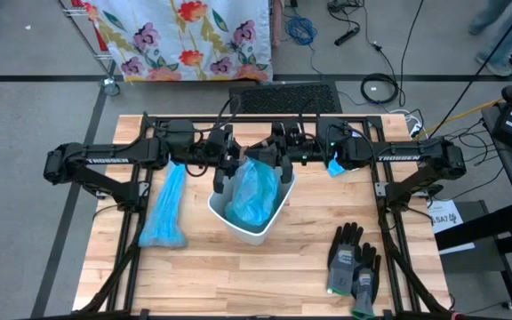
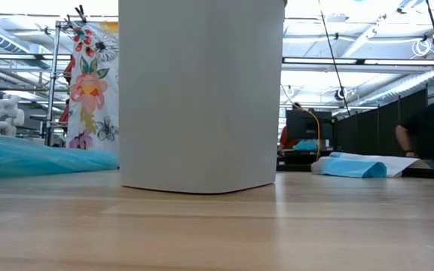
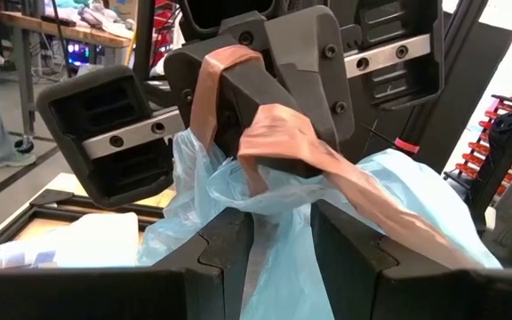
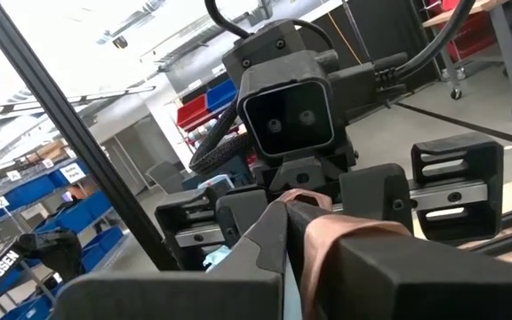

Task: Place trash/remove bag and relplace
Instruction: Remove the blue trash bag from the white trash bin

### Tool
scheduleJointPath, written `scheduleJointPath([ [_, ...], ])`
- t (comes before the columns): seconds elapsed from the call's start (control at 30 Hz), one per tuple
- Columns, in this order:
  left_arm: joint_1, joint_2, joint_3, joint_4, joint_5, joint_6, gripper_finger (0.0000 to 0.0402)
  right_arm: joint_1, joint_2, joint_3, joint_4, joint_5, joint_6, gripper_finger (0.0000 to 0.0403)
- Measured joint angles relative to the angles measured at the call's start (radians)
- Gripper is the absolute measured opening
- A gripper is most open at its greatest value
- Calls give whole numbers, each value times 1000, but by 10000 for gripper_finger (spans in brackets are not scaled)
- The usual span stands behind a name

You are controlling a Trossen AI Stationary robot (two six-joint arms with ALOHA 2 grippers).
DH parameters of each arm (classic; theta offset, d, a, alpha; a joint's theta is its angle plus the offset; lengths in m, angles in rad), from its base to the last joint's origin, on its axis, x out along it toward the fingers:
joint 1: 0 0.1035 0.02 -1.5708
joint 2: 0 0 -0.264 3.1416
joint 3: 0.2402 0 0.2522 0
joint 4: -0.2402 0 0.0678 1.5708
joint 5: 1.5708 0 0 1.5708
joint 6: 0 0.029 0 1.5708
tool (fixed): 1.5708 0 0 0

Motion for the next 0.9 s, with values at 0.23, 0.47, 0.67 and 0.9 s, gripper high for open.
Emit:
scheduleJointPath([
  [0.23, 0, 0, 0, 0, 0, 0, 122, 0, 0, 0, -2, 0, 0, 0],
  [0.47, 0, 0, 0, 0, 0, 0, 122, 0, 0, 0, -2, 0, 0, 0],
  [0.67, 0, 0, 0, 0, 0, 0, 122, 0, 0, 0, -2, 0, 5, 0],
  [0.9, 0, 0, 0, -3, 13, -2, 122, 0, 0, 0, 3, 1, 11, 0],
])
